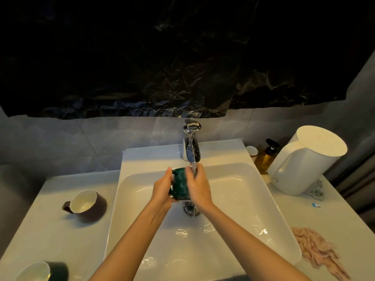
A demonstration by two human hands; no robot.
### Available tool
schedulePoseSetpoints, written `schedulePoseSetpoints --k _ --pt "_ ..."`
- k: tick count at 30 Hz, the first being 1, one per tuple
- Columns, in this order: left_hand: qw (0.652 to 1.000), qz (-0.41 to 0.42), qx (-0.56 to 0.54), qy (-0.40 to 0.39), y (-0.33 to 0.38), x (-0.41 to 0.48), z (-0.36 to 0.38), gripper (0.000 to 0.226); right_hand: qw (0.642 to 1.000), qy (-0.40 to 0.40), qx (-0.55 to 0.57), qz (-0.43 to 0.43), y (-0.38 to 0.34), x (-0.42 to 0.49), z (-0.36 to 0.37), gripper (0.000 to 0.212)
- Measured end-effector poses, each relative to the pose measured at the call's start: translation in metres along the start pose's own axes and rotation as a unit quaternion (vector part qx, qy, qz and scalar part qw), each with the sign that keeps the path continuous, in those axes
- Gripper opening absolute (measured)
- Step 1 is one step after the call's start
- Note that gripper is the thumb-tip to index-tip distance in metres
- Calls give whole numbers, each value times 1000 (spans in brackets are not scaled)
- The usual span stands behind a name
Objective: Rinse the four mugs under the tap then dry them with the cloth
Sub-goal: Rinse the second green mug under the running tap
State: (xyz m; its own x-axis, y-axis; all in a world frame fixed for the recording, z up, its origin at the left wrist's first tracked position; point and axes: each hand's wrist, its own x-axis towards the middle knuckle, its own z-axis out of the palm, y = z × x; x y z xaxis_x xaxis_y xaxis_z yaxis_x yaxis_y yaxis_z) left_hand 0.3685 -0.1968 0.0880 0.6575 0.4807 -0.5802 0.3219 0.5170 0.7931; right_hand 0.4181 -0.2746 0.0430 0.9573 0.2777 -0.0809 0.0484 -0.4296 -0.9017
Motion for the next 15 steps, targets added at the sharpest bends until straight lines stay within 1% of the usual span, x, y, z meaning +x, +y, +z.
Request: schedulePoseSetpoints --k 1,2,3,4,6,7,8,10,12,13,15 --pt "1000 4 8 4 -2 1 0 28 997 11 -61 -46 0 -9 1 48" --pt "1000 11 17 6 -4 1 0 32 991 31 -99 -79 -2 -11 0 48" --pt "1000 14 23 5 -5 1 0 37 990 50 -108 -81 -6 -6 -2 43" --pt "1000 15 26 2 -7 1 -1 40 993 51 -93 -49 -7 3 -3 36" --pt "1000 15 18 -2 -7 2 -3 41 998 9 -15 62 -12 20 -12 28" --pt "1000 14 11 -2 -6 3 -5 41 995 -20 33 97 -14 26 -16 29" --pt "1000 10 0 -1 -5 4 -6 41 990 -45 75 112 -13 27 -17 31" --pt "1000 -3 -29 -6 -3 7 -8 40 979 -85 158 93 -9 19 -18 30" --pt "999 -6 -36 -13 -4 10 -8 40 971 -96 209 69 -6 6 -16 33" --pt "1000 -1 -18 -19 -6 10 -8 40 970 -86 218 69 -4 3 -16 35" --pt "997 26 61 -47 -8 9 -9 40 975 -50 205 75 -4 5 -18 37"
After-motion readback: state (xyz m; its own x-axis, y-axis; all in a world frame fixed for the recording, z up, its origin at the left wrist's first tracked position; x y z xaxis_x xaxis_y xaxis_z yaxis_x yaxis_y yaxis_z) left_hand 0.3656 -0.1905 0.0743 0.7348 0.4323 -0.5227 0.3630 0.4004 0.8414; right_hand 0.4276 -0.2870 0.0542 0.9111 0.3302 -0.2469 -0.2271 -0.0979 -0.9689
